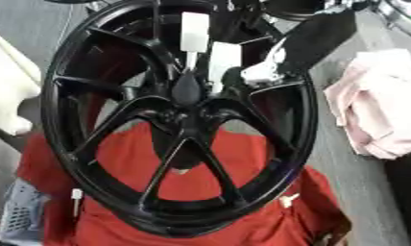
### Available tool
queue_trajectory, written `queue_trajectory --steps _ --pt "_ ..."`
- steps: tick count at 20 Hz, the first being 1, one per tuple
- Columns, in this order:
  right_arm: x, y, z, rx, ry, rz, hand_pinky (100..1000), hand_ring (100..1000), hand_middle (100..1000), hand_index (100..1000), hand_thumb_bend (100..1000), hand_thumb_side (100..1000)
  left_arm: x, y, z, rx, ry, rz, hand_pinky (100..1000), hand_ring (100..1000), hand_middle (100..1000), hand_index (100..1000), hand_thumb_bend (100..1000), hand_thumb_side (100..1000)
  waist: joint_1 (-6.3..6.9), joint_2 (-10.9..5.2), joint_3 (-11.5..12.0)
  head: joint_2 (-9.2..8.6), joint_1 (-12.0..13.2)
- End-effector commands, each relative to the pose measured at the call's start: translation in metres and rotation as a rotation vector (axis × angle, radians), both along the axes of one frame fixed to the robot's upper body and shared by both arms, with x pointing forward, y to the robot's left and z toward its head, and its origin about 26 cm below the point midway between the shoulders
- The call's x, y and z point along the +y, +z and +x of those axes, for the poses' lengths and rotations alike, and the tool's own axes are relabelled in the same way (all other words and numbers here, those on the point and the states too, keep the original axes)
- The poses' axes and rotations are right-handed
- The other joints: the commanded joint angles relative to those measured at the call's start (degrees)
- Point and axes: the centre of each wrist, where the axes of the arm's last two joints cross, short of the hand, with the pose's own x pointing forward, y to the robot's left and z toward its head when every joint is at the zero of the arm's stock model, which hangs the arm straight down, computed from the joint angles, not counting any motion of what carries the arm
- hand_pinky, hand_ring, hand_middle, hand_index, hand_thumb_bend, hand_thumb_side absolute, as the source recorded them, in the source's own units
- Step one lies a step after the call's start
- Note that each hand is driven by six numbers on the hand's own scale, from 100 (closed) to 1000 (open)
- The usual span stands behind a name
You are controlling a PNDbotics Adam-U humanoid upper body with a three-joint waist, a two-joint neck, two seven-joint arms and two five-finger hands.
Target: Pull the pin out of the wheel hub.
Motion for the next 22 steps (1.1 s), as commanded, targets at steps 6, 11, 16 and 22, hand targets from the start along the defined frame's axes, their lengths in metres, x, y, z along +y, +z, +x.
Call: queue_trajectory --steps 6,11,16,22 --pt "-0.008 0.006 -0.003 -0.016 -0.059 -0.026 828 871 748 849 387 564 -0.001 0.009 -0.003 -0.032 -0.012 0.009 829 711 623 850 100 802 0.06 -0.22 0.3 -0.77 -0.1" --pt "-0.010 0.003 -0.002 -0.015 -0.079 -0.024 824 863 740 837 384 557 -0.001 0.010 -0.002 -0.034 -0.014 0.009 829 711 623 850 100 803 0.03 0.08 0.6 -0.99 -0.3" --pt "-0.012 0.007 -0.002 -0.041 -0.086 0.003 828 871 744 842 380 532 -0.001 0.009 -0.003 -0.032 -0.013 0.008 830 711 623 850 100 805 0.03 0.25 0.6 -1.16 -0.4" --pt "-0.019 0.013 -0.004 -0.136 -0.114 0.009 849 906 779 866 413 499 -0.001 0.009 -0.003 -0.031 -0.014 0.009 830 711 622 850 100 807 0.06 0.47 0.5 -1.35 -0.5"
